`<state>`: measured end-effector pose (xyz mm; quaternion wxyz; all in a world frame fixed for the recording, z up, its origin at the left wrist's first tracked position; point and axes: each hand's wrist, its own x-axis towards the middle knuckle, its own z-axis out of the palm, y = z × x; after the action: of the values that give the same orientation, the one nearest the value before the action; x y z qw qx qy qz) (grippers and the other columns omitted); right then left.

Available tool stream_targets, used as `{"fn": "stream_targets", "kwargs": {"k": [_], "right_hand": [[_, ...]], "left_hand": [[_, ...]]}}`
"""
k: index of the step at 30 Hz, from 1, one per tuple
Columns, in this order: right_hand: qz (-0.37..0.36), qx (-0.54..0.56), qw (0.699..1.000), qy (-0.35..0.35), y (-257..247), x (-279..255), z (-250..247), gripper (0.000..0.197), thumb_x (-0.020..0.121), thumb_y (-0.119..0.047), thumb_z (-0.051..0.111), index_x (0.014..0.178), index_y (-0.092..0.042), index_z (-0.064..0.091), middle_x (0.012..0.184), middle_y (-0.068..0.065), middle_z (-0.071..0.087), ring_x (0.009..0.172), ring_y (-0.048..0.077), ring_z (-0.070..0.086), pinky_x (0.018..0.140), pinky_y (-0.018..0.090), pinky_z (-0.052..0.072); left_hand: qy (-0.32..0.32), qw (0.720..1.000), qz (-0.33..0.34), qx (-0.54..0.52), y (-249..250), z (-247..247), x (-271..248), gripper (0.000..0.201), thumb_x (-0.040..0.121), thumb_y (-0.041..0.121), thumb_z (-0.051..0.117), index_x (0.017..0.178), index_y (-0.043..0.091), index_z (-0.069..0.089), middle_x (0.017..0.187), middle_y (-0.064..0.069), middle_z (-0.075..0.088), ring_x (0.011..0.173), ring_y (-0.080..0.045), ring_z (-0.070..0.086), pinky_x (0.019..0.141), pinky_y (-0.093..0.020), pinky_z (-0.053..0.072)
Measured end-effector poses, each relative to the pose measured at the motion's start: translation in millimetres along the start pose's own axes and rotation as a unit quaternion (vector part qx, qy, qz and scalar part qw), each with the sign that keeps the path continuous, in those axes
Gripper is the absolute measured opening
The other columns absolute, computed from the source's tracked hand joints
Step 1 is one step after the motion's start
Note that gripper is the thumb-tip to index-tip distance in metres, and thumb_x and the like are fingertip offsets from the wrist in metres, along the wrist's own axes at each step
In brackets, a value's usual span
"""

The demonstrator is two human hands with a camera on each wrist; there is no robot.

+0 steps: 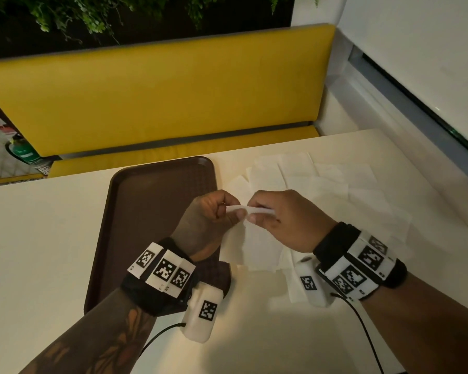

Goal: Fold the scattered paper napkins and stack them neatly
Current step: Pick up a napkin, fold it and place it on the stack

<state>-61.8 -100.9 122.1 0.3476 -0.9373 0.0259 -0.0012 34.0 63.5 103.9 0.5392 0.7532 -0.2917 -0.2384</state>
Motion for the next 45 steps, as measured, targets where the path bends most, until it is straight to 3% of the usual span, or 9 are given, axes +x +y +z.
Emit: {"fn": "stream_targets", "kwargs": {"k": [2,7,12,16,19,30,34,39,45], "right_hand": [[-0.006,0.010,1.000,0.002,0,1,1,0.010,0.095,-0.028,0.060,0.094,-0.020,0.064,0.075,-0.003,0.063,0.068,0.015,0.058,0.066,0.036,0.051],[0.016,0.061,0.998,-0.022,-3,3,3,0.012,0.094,-0.030,0.060,0.084,-0.023,0.064,0.074,0.000,0.067,0.070,0.017,0.063,0.070,0.037,0.052],[0.044,0.073,0.995,-0.055,1,-2,9,0.011,0.093,-0.027,0.063,0.086,-0.021,0.068,0.075,-0.002,0.070,0.071,0.013,0.065,0.073,0.035,0.054],[0.052,0.080,0.990,-0.102,-5,1,22,0.012,0.092,-0.027,0.064,0.088,-0.018,0.069,0.077,0.003,0.070,0.071,0.020,0.065,0.070,0.034,0.054],[0.073,0.073,0.983,-0.153,-2,-4,39,0.012,0.094,-0.026,0.062,0.084,-0.020,0.067,0.073,0.001,0.069,0.061,0.014,0.060,0.065,0.031,0.053],[0.089,0.002,0.937,-0.339,-10,-20,144,0.021,0.097,-0.026,0.055,0.097,-0.011,0.069,0.088,0.000,0.064,0.085,0.017,0.061,0.085,0.034,0.051],[0.099,-0.006,0.940,-0.327,-9,-21,154,0.021,0.096,-0.027,0.057,0.097,-0.010,0.070,0.095,0.004,0.068,0.089,0.019,0.064,0.088,0.036,0.052],[0.116,-0.021,0.952,-0.282,-4,-25,161,0.021,0.094,-0.029,0.059,0.094,-0.012,0.071,0.091,0.002,0.067,0.085,0.019,0.064,0.085,0.034,0.053],[0.140,-0.068,0.951,-0.267,2,-34,175,0.025,0.091,-0.036,0.061,0.084,-0.014,0.068,0.080,0.002,0.064,0.078,0.022,0.064,0.081,0.039,0.055]], "left_hand": [[-0.014,1.000,-0.014,-0.020,3,-2,-6,0.019,0.071,0.034,0.066,0.081,0.018,0.063,0.084,-0.016,0.069,0.078,-0.035,0.066,0.071,-0.046,0.056],[-0.030,0.997,-0.060,-0.029,-9,-10,-18,0.047,0.081,0.048,0.056,0.092,0.003,0.068,0.090,-0.022,0.069,0.083,-0.043,0.065,0.076,-0.055,0.053],[-0.019,0.994,-0.093,-0.053,-18,-9,-33,0.031,0.089,0.032,0.055,0.093,0.005,0.068,0.087,-0.007,0.073,0.075,-0.017,0.068,0.069,-0.030,0.056],[0.004,0.993,-0.112,-0.022,-33,-17,-43,0.011,0.089,0.020,0.062,0.090,0.011,0.069,0.082,-0.004,0.073,0.072,-0.017,0.069,0.066,-0.033,0.056],[0.000,0.986,-0.166,-0.017,-52,-30,-65,0.015,0.088,0.022,0.063,0.090,0.009,0.069,0.078,-0.008,0.073,0.066,-0.021,0.068,0.062,-0.036,0.056],[-0.108,0.927,-0.305,0.187,-121,-22,-130,0.015,0.091,0.022,0.060,0.078,0.014,0.061,0.063,0.005,0.063,0.047,0.001,0.057,0.046,-0.010,0.040],[-0.077,0.924,-0.323,0.190,-130,-15,-133,0.017,0.089,0.021,0.063,0.073,0.016,0.061,0.061,0.004,0.062,0.042,0.002,0.055,0.046,-0.011,0.041],[-0.056,0.919,-0.334,0.200,-131,-16,-132,0.012,0.088,0.024,0.063,0.083,0.014,0.067,0.076,-0.001,0.070,0.064,-0.007,0.067,0.060,-0.016,0.051],[-0.041,0.904,-0.329,0.269,-123,-14,-140,0.026,0.089,0.029,0.062,0.064,0.025,0.058,0.058,0.006,0.064,0.060,-0.005,0.064,0.058,-0.013,0.041]]}}
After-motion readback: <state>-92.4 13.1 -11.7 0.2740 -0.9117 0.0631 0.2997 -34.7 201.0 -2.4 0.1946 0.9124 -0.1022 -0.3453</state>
